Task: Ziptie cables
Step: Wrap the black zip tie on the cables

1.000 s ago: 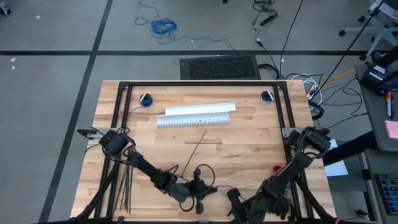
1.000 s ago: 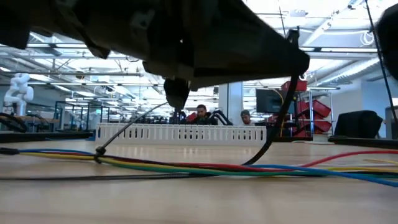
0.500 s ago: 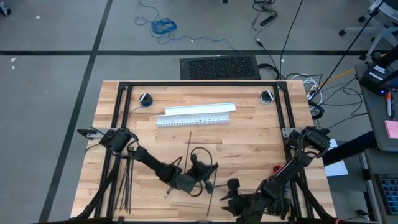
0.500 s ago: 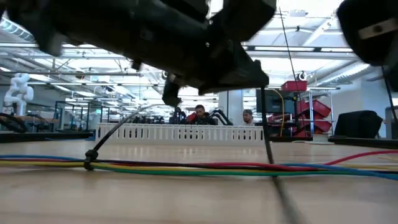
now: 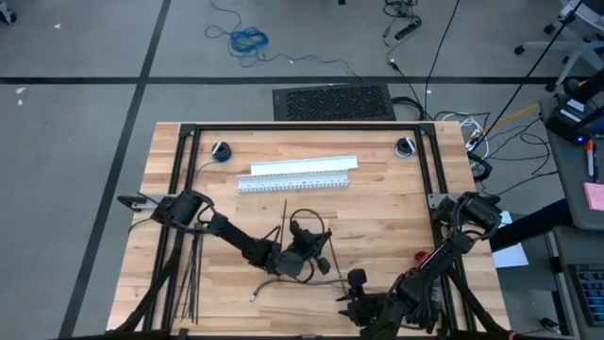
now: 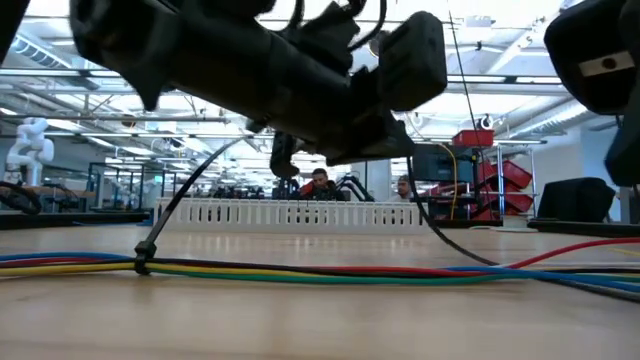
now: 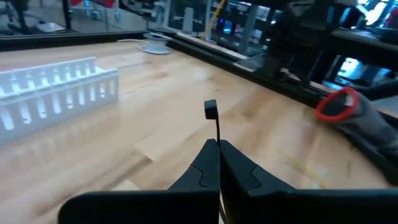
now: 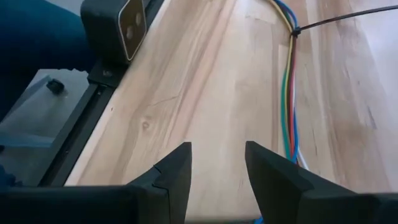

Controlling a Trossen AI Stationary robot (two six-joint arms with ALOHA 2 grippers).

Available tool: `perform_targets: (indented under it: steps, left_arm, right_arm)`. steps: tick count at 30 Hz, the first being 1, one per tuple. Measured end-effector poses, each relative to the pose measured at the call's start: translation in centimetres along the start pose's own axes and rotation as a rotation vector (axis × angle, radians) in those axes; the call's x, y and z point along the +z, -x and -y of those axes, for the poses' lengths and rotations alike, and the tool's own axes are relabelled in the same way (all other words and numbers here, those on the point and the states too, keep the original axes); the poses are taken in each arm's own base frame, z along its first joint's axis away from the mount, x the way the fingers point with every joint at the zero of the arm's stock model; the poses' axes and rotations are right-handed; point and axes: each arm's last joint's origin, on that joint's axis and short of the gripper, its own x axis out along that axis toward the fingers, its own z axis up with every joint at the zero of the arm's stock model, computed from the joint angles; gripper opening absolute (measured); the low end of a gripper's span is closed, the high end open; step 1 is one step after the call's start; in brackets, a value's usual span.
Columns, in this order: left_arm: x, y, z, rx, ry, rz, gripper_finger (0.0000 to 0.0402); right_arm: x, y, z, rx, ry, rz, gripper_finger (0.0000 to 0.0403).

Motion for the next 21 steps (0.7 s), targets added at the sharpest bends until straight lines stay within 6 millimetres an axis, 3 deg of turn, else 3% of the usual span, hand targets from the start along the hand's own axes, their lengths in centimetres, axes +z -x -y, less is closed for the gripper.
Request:
perform_targets:
  steps: [4,14,21]
  left_arm:
    - [-0.2,0.0,0.2,-0.064,-0.003,-0.036,0.0]
    - [-1.6,3.1,2.5,-0.297,-0.055,-0.154,0.0]
    - [-1.7,3.1,2.7,-0.403,-0.117,-0.192,0.0]
  right_arm:
    - [-0.2,0.1,-0.2,0.0,-0.013,-0.008,0.0144]
    - [-0.9,0.8,-0.8,-0.01,0.008,-0.038,0.0144]
    - [-0.9,0.8,-0.8,-0.018,0.009,-0.035,0.0144]
